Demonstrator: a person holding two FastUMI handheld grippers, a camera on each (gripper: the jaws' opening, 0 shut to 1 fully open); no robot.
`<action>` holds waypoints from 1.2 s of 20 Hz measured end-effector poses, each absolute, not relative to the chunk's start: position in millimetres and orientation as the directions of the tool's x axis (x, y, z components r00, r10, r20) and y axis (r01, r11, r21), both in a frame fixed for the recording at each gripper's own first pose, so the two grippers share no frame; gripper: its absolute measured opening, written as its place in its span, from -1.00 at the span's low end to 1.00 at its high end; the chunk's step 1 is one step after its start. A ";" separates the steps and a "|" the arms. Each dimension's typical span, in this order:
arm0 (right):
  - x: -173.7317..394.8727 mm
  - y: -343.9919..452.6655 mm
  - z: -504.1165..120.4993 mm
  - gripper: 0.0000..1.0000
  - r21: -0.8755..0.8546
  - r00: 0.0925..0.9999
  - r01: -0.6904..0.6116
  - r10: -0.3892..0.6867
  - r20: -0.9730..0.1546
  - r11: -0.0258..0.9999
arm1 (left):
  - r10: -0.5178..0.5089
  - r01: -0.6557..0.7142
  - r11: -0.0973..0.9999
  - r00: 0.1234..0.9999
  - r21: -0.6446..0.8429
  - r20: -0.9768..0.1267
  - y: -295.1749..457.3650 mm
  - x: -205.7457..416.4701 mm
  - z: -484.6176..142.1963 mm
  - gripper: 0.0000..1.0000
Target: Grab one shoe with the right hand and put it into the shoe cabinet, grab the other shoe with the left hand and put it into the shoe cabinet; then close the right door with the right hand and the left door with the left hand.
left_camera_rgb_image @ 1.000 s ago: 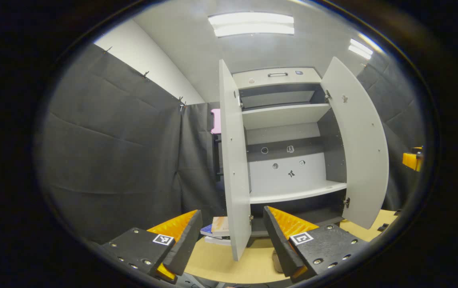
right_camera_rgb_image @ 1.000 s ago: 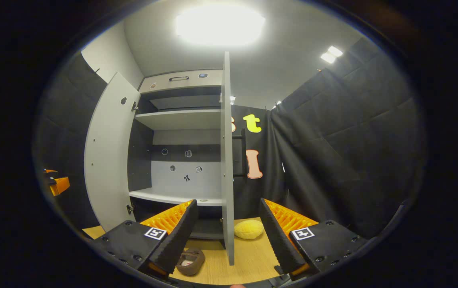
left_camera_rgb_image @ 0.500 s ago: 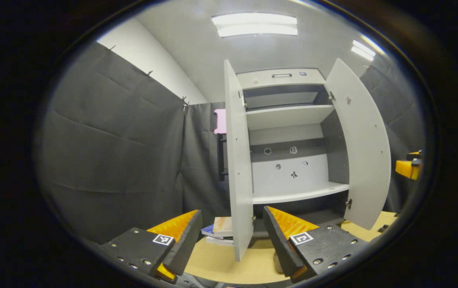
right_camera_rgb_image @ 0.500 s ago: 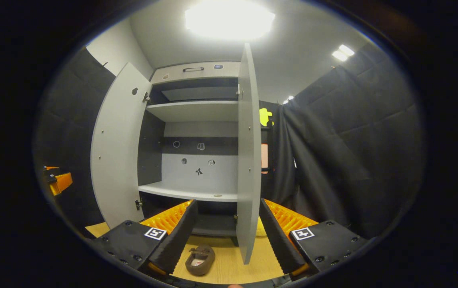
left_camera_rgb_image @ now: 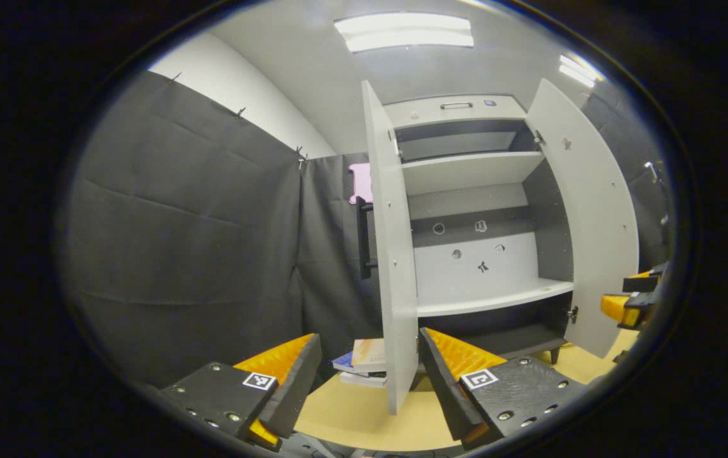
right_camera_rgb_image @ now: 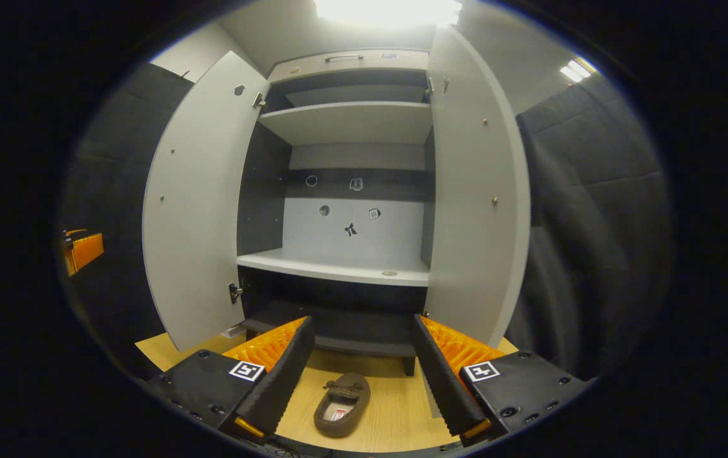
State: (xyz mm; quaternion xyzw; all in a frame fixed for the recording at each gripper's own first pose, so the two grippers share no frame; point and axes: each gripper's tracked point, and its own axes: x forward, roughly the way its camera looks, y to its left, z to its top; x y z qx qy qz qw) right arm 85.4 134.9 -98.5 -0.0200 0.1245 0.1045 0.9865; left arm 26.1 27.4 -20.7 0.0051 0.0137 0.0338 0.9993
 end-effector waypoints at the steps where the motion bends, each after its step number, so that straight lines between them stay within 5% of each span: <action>1: 90.9 141.6 -111.3 0.95 -0.011 0.936 -0.226 0.214 -0.280 0.974 | 0.074 -0.074 0.997 0.997 0.013 -0.032 29.1 28.3 -23.0 0.79; 15: 108.0 198.7 -294.3 0.96 0.089 0.685 -0.327 0.301 -0.663 0.941 | 0.166 -0.163 0.986 0.984 0.042 -0.069 52.0 46.1 -38.1 0.90; 19: 111.2 205.5 -327.4 0.88 0.113 0.618 -0.322 0.299 -0.727 0.940 | 0.200 -0.195 0.979 0.976 0.061 -0.083 61.7 47.1 -40.9 0.90; 21: 108.1 206.7 -342.7 0.62 0.118 0.585 -0.312 0.289 -0.758 0.943 | 0.216 -0.211 0.975 0.972 0.066 -0.088 65.0 45.2 -42.9 0.90; 24: 101.9 208.7 -360.1 0.55 0.139 0.531 -0.302 0.288 -0.797 0.943 | 0.232 -0.226 0.971 0.967 0.074 -0.104 67.1 43.6 -47.5 0.90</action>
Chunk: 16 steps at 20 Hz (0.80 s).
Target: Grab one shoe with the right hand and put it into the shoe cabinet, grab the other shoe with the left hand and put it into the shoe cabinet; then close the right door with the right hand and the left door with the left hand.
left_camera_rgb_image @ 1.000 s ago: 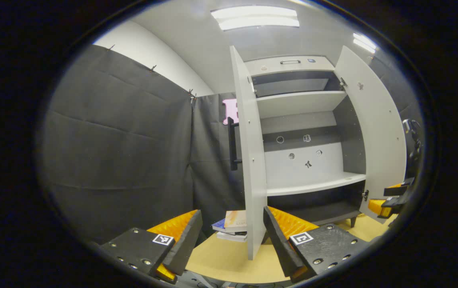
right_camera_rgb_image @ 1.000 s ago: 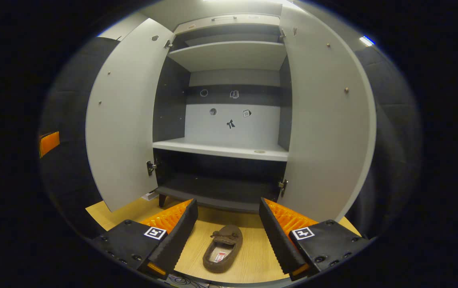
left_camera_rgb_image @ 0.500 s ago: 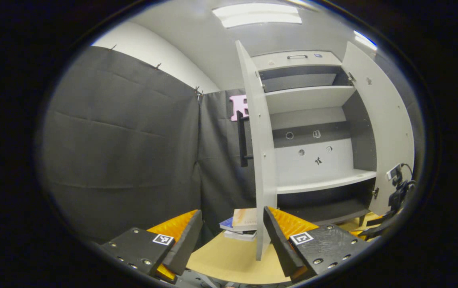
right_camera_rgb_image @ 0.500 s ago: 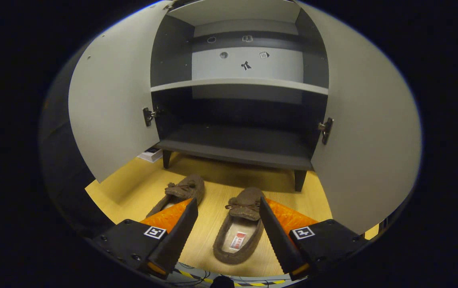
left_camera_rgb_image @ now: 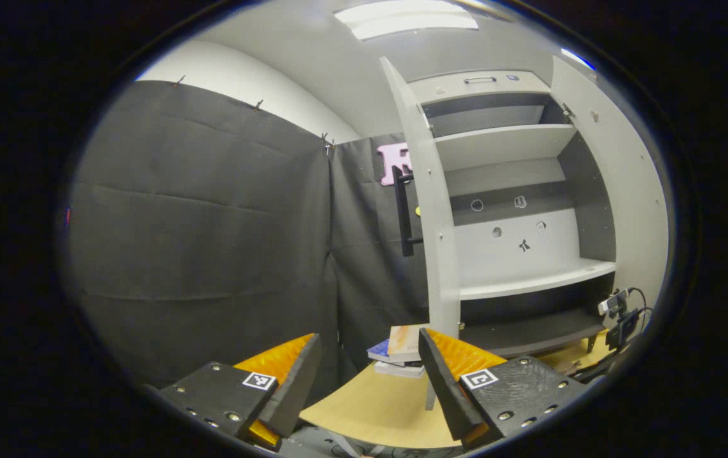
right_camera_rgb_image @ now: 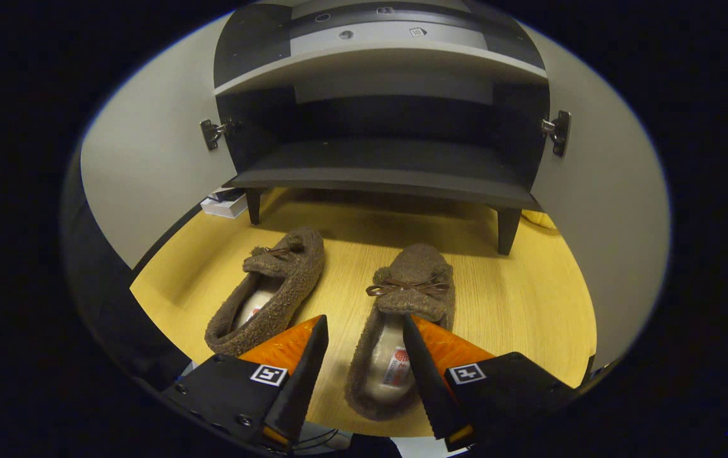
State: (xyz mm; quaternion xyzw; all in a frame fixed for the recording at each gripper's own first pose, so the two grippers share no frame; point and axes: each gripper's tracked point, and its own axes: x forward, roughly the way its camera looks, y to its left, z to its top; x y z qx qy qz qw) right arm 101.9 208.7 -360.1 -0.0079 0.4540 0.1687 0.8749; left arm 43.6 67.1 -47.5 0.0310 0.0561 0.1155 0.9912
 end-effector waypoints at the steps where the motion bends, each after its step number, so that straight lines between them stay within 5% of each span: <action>1: 101.4 209.8 -365.9 0.54 0.144 0.517 -0.300 0.288 -0.806 0.943 | 0.237 -0.230 0.970 0.965 0.080 -0.109 68.0 42.7 -48.6 0.90; 6: 101.3 212.4 -391.5 0.45 0.131 0.463 -0.290 0.259 -0.848 0.948 | 0.253 -0.243 0.965 0.961 0.097 -0.111 71.8 35.9 -47.5 0.90; 8: 102.2 211.5 -398.9 -0.17 0.116 0.450 -0.289 0.242 -0.860 0.950 | 0.256 -0.246 0.964 0.960 0.098 -0.113 72.5 33.7 -47.2 0.90; 11: 106.7 202.7 -413.8 -0.15 0.046 0.447 -0.322 0.195 -0.873 0.946 | 0.238 -0.229 0.969 0.964 0.091 -0.115 66.7 32.6 -47.2 0.90; 13: 104.4 204.3 -399.5 -0.77 0.059 0.438 -0.336 0.212 -0.874 0.940 | 0.230 -0.221 0.971 0.967 0.087 -0.112 62.7 32.7 -47.2 0.79; 16: 105.4 196.9 -389.7 -0.96 0.037 0.468 -0.326 0.195 -0.862 0.945 | 0.201 -0.193 0.978 0.973 0.077 -0.114 53.4 31.9 -46.9 0.79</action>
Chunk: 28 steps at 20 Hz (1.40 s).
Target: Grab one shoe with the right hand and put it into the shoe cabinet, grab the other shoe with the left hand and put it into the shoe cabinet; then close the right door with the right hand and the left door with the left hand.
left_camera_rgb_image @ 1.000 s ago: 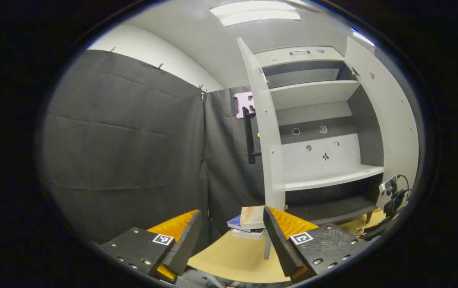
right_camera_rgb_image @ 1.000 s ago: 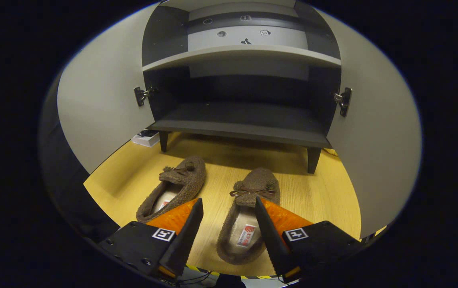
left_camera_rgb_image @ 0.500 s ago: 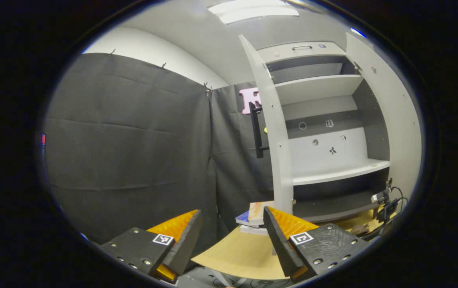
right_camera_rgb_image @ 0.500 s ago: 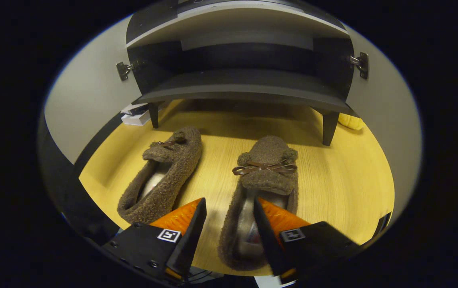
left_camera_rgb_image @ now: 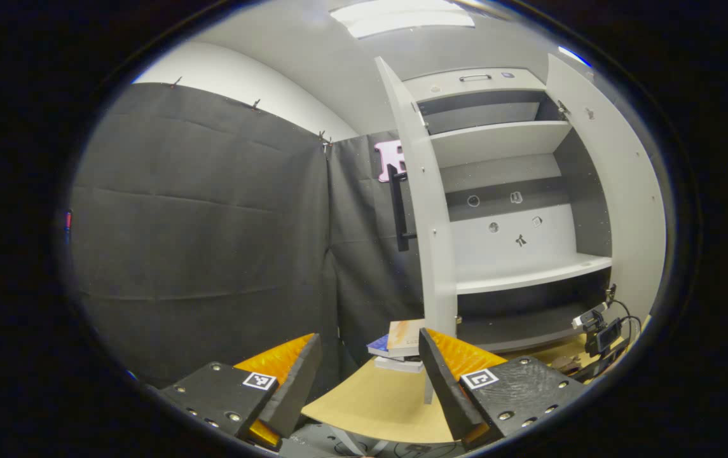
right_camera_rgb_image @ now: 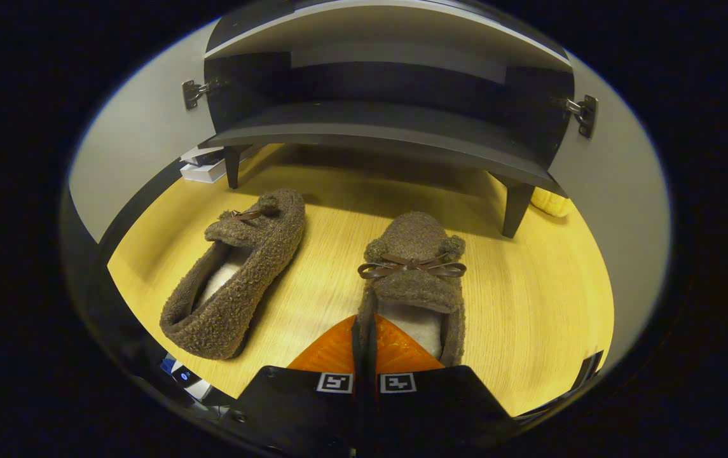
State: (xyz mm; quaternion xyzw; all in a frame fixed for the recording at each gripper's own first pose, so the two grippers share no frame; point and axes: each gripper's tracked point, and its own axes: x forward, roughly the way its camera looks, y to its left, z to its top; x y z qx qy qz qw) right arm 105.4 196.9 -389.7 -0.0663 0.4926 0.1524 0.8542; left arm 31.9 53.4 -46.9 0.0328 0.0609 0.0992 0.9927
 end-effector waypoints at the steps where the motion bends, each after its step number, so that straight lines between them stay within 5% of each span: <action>1: 107.9 193.6 -385.1 -0.96 0.026 0.483 -0.322 0.188 -0.855 0.946 | 0.197 -0.189 0.979 0.974 0.079 -0.110 52.3 32.4 -44.6 0.79; 16: 142.6 186.9 -235.6 -0.97 0.113 0.646 -0.314 0.300 -0.702 0.943 | 0.080 -0.078 0.997 0.994 0.025 -0.070 12.8 42.3 -38.2 0.92; 28: 193.7 187.2 -93.8 -0.97 0.189 0.792 -0.329 0.379 -0.478 0.925 | 0.050 -0.048 0.998 0.997 0.030 -0.063 0.1 54.6 -34.3 0.79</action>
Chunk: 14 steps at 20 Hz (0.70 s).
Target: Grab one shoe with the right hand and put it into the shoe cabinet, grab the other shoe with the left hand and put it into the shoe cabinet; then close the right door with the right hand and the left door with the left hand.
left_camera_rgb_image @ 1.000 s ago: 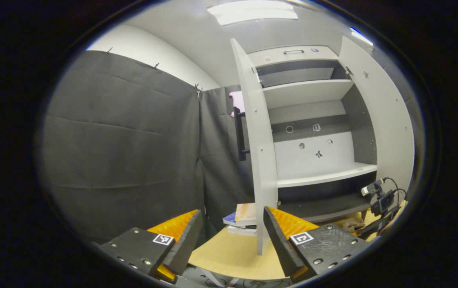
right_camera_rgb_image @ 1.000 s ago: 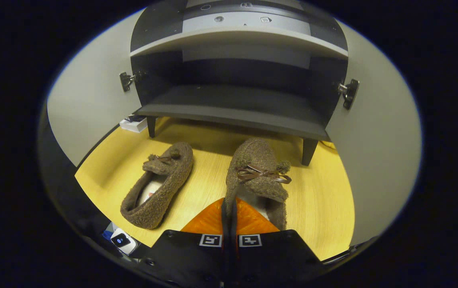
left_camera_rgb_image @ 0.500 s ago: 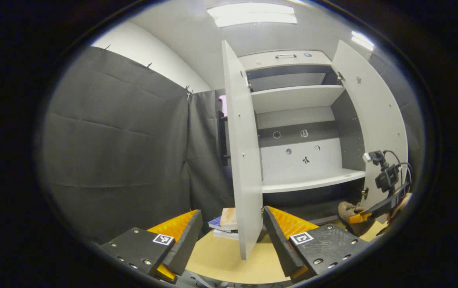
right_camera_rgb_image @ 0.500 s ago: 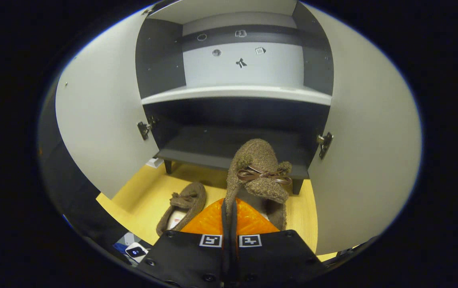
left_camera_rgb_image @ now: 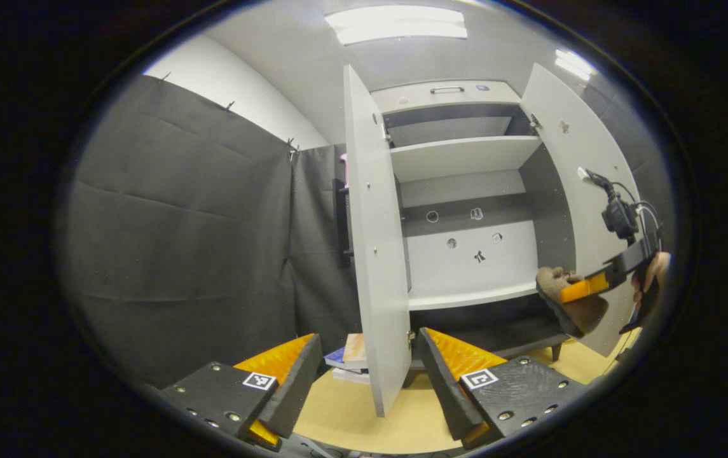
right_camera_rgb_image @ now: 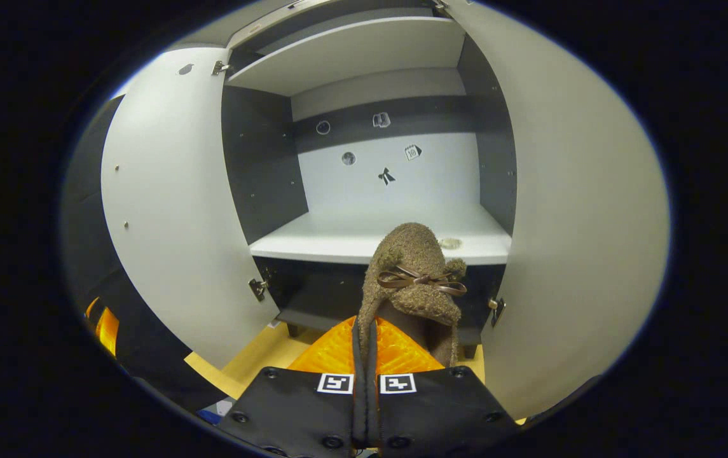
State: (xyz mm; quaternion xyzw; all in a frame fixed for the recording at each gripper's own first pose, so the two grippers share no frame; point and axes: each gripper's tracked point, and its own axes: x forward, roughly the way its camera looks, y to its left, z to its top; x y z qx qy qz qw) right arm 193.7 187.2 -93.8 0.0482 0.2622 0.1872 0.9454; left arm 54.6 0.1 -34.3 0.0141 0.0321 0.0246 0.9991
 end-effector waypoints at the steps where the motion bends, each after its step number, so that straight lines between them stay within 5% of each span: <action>1: 203.7 188.5 -86.8 -0.97 0.186 0.803 -0.328 0.377 -0.462 0.926 | 0.054 -0.052 0.998 0.997 0.032 -0.062 1.5 54.4 -33.8 0.78; 11: 321.5 206.5 -40.3 -0.97 0.180 0.863 -0.296 0.344 -0.370 0.938 | 0.135 -0.131 0.990 0.987 0.059 -0.084 32.1 51.4 -41.9 0.79; 12: 334.8 205.6 -40.4 -0.94 0.178 0.864 -0.292 0.339 -0.372 0.940 | 0.148 -0.143 0.988 0.985 0.060 -0.087 37.3 48.6 -43.0 0.90; 14: 361.5 203.3 -44.8 -0.97 0.148 0.871 -0.271 0.308 -0.384 0.951 | 0.172 -0.167 0.984 0.981 0.065 -0.086 46.7 44.1 -41.7 0.79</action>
